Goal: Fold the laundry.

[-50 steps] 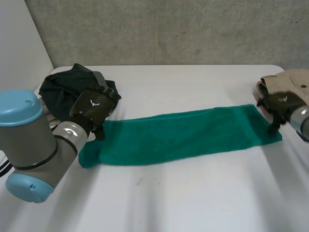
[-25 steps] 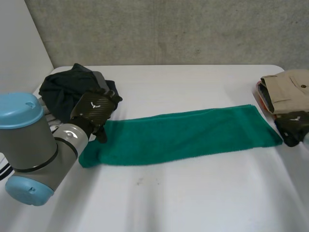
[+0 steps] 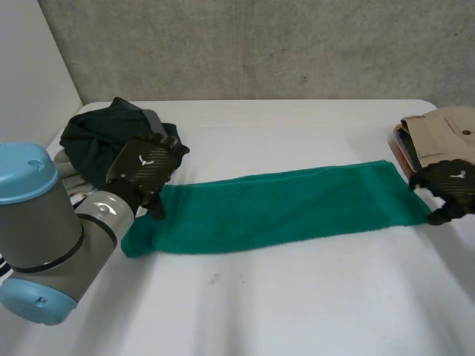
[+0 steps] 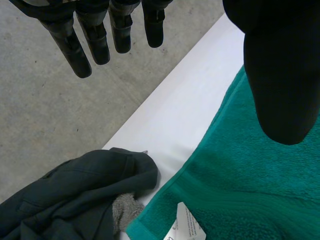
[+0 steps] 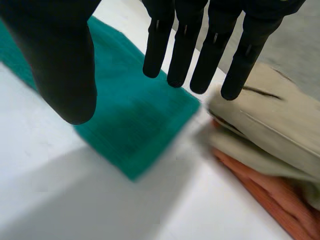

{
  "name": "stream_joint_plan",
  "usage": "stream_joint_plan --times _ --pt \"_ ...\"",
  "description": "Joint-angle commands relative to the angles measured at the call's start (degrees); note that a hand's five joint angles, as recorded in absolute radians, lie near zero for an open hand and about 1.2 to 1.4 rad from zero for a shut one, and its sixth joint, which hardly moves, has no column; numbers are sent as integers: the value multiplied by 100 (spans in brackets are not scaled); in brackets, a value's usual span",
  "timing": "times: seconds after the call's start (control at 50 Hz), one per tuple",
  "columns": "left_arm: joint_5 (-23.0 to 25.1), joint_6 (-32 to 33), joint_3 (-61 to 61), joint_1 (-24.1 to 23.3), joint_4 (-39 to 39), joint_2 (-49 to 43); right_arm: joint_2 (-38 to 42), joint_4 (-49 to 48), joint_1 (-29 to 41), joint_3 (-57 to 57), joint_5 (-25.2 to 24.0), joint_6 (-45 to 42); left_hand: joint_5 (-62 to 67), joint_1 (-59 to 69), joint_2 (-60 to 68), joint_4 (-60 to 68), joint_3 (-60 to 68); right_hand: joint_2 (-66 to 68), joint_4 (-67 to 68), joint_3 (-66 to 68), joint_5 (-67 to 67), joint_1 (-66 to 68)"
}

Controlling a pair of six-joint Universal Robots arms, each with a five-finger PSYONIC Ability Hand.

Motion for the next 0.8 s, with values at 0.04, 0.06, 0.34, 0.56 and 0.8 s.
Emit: stream_joint_plan --times 0.04,0.06,0.34,0.56,0.8 --pt "10 1 -18 10 0 -12 762 -123 389 -367 278 -13 -165 37 -66 -41 -93 1285 1272 1277 1246 1298" --pt "10 1 -18 10 0 -12 832 -175 450 -428 435 -31 -165 37 -66 -41 -93 1385 1372 1377 1347 1398" --pt "10 1 -35 27 0 -20 1131 -598 547 -683 709 -31 -165 37 -66 -41 -93 1605 1592 1597 1566 1618" --pt "1 9 -88 36 0 -20 1150 -598 512 -798 884 -110 -165 37 -66 -41 -93 4240 4227 4232 4201 4253" --pt "-7 9 -88 45 0 234 60 -501 -268 -481 1920 -750 -165 37 -66 -41 -93 4240 4227 4232 4201 4253"
